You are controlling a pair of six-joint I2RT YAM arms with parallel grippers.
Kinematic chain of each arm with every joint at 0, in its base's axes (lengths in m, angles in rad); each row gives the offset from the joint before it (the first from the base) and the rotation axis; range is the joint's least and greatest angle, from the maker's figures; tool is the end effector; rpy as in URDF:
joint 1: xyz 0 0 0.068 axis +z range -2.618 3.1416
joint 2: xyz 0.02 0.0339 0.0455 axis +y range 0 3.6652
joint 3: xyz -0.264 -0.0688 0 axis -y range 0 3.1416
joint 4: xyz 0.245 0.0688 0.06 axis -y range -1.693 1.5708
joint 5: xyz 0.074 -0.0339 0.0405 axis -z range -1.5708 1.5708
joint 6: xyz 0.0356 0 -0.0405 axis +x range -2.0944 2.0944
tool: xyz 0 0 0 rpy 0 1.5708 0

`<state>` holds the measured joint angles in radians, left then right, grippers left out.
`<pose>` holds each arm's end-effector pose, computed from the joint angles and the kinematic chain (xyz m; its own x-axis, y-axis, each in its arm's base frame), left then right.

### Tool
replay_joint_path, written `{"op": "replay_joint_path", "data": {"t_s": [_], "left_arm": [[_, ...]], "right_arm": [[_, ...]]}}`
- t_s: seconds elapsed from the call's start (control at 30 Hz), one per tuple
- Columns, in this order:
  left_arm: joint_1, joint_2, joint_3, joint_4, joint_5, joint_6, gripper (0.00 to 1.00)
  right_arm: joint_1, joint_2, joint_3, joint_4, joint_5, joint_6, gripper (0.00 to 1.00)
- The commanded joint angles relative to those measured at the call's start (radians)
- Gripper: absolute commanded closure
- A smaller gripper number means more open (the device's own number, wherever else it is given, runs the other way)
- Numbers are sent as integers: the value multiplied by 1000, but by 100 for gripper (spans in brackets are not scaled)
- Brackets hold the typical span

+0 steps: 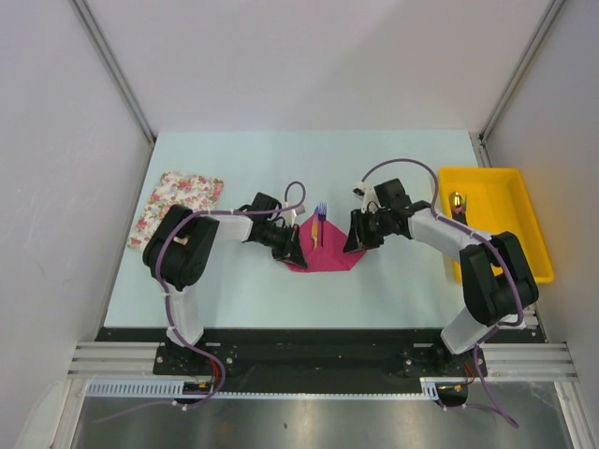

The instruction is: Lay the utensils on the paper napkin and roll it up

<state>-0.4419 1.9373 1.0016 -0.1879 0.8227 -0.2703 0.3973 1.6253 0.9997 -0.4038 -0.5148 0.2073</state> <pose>0.3059 -0.1736 0.1098 -0.9396 0.2436 -0.2403 0.3388 0.5649 -0.7524 0.2903 0.1408 0.1923 -0.8908 -0.1795 -0.4175 -0.3959 0.7576 0.5190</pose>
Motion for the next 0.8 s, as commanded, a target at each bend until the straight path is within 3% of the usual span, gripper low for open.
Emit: {"op": "replay_joint_path", "data": {"t_s": [0.0, 0.37, 0.77], "left_arm": [[17, 3, -8, -4, -91, 28, 100], [17, -1, -20, 22, -73, 23, 99], [17, -5, -24, 27, -74, 19, 99]], "right_arm": [[49, -19, 31, 83, -105, 76, 74], [113, 183, 56, 197, -62, 126, 80], [155, 243, 85, 138, 41, 83, 83]]}}
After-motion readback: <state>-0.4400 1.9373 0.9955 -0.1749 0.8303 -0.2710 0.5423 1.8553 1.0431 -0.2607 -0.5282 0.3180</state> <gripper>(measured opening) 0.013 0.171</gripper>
